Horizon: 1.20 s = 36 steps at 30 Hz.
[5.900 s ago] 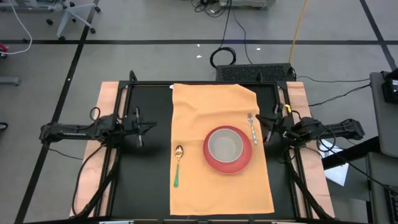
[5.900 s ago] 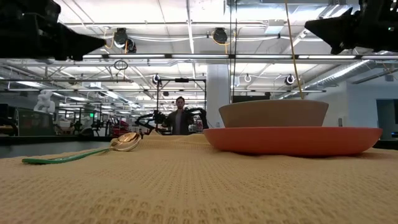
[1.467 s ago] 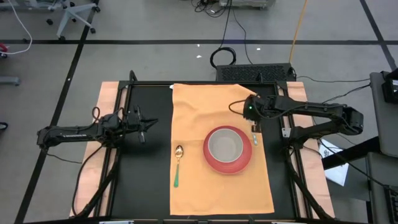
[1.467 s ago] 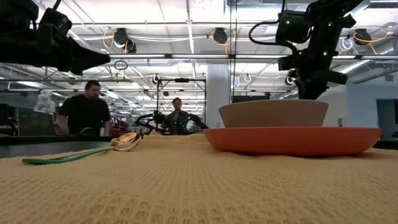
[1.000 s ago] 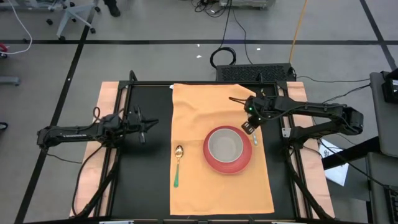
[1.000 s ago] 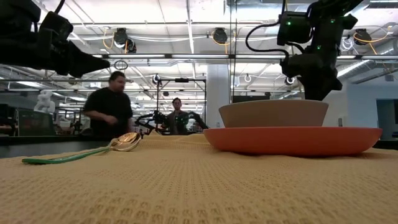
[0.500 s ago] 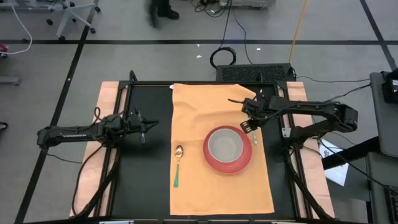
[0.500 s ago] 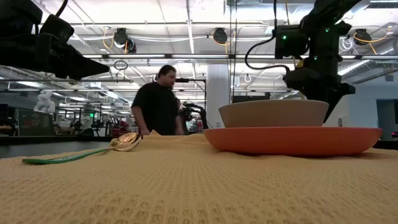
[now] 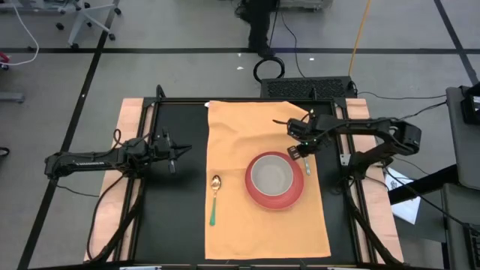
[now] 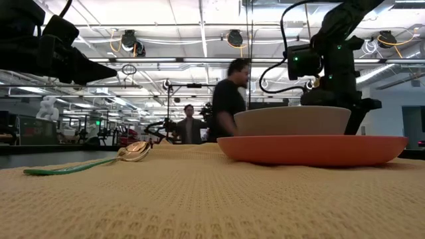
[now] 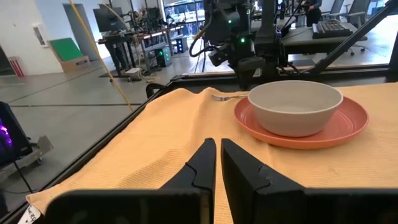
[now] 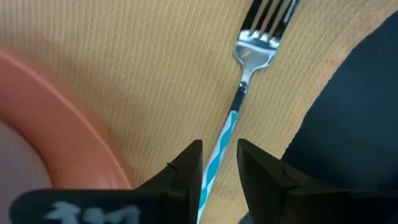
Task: Set table place
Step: Put the fork to the right of the plate on the napkin
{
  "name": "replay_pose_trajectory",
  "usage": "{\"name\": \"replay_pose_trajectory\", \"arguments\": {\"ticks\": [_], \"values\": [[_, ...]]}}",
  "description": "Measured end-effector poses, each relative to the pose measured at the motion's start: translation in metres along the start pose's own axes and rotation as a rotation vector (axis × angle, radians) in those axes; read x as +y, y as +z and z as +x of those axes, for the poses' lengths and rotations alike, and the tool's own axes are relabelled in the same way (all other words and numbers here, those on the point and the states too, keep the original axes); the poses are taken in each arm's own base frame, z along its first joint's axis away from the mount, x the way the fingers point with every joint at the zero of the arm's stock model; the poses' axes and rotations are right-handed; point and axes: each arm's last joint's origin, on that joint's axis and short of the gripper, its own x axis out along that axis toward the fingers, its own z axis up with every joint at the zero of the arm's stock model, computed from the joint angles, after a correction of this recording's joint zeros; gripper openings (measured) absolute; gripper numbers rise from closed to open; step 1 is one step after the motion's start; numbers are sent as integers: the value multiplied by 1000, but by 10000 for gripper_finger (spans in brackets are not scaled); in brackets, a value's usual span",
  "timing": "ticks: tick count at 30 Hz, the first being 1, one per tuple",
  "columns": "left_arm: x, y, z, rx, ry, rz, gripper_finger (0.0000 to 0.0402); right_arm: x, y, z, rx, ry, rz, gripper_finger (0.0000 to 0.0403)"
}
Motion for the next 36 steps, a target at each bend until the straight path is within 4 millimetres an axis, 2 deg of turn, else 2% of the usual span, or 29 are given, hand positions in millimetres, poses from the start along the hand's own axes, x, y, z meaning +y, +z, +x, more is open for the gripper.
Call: {"name": "replay_pose_trajectory", "arguments": {"ticks": [4, 29, 36], "values": [[0, 0, 0, 0, 0, 0, 31, -1, 5, 2, -6, 7, 51, 83], [-1, -3, 0, 28, -39, 11, 31, -6, 12, 2, -43, -10, 117, 98], [-2, -3, 0, 25, -65, 18, 31, -10, 8, 11, -40, -24, 153, 98]]}}
